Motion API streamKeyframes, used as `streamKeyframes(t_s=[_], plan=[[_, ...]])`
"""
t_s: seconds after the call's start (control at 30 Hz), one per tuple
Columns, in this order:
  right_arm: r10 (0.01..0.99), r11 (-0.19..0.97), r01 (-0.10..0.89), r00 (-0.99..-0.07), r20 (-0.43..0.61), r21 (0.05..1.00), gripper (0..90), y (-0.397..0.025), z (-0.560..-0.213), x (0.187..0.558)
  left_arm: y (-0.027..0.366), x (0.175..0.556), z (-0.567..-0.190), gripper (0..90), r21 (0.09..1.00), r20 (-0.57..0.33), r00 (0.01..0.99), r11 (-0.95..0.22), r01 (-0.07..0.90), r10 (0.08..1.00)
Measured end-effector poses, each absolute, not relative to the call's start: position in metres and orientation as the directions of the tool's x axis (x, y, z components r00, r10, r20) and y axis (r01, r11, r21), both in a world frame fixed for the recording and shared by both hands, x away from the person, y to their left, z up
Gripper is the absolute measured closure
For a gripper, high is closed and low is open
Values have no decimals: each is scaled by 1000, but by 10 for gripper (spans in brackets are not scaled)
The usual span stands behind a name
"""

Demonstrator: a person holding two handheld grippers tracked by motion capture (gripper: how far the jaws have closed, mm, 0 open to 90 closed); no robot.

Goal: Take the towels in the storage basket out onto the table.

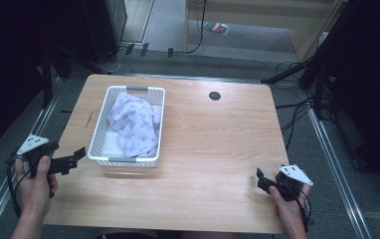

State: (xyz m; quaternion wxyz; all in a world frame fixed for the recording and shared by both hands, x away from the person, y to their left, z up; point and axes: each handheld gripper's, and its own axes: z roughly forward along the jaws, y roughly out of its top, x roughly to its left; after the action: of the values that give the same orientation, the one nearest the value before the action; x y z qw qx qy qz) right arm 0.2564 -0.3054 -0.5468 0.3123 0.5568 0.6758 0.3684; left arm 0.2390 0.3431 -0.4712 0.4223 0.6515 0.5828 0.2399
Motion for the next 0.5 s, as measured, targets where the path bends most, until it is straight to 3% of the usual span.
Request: streamKeyframes(t_s=[0.5], plan=[[982, 109, 523, -186, -12, 845, 121, -305, -547, 256, 304, 273, -435, 0, 784, -117, 255, -68, 617, 960]])
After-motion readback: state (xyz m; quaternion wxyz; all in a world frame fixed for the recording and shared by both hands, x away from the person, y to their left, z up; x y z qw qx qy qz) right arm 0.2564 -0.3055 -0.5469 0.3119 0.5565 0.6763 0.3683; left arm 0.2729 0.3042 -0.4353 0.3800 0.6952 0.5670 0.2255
